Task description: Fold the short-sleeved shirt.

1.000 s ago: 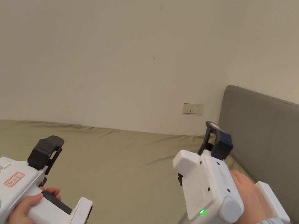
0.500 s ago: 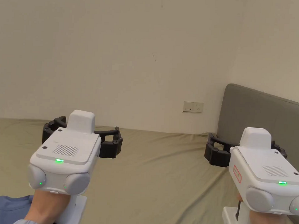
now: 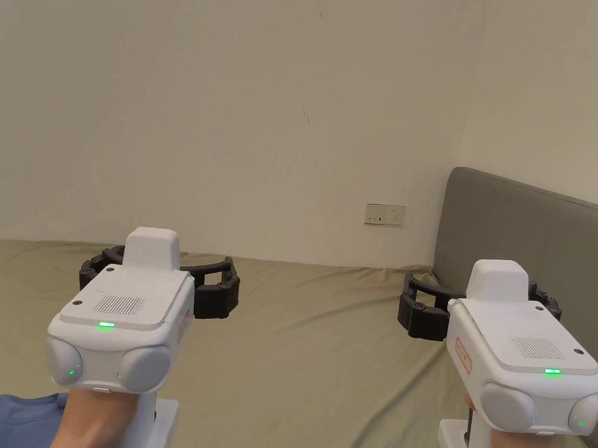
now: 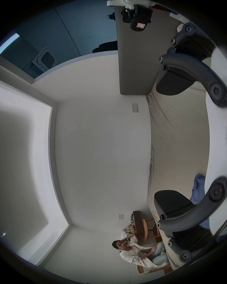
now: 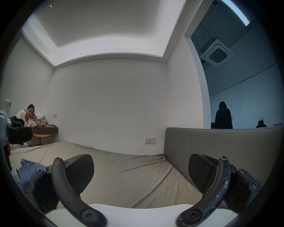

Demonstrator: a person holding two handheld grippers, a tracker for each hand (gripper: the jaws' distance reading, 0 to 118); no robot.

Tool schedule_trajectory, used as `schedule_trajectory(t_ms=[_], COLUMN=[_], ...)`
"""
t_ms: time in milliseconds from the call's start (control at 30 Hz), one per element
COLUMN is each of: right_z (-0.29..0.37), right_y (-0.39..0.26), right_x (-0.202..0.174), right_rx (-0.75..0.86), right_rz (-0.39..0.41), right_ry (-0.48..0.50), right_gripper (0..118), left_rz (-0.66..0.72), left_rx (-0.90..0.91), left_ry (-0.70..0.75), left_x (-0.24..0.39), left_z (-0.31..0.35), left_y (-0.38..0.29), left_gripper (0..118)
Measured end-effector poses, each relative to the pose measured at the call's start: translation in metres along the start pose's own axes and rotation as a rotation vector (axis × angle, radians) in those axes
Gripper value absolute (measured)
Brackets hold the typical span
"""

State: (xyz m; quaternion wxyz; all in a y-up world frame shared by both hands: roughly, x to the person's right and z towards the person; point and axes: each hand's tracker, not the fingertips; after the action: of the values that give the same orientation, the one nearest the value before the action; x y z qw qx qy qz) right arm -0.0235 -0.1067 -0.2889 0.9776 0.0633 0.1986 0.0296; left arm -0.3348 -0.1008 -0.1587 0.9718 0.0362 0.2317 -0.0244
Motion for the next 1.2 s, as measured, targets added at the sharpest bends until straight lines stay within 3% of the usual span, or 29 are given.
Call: schedule_trajectory(t_ms=[1200], right_z=[0.0], right_y=[-0.008], right_x=[-0.013], right_rx=[-0.019], right_rz=[-0.007], right_ry=[0.036], right_gripper=[118], left_rz=[0.013], left_rx=[-0.019], left_ry=[0.002], left_x=[-0.002], left_z=[0.002], left_y=[-0.018], left_gripper=[118])
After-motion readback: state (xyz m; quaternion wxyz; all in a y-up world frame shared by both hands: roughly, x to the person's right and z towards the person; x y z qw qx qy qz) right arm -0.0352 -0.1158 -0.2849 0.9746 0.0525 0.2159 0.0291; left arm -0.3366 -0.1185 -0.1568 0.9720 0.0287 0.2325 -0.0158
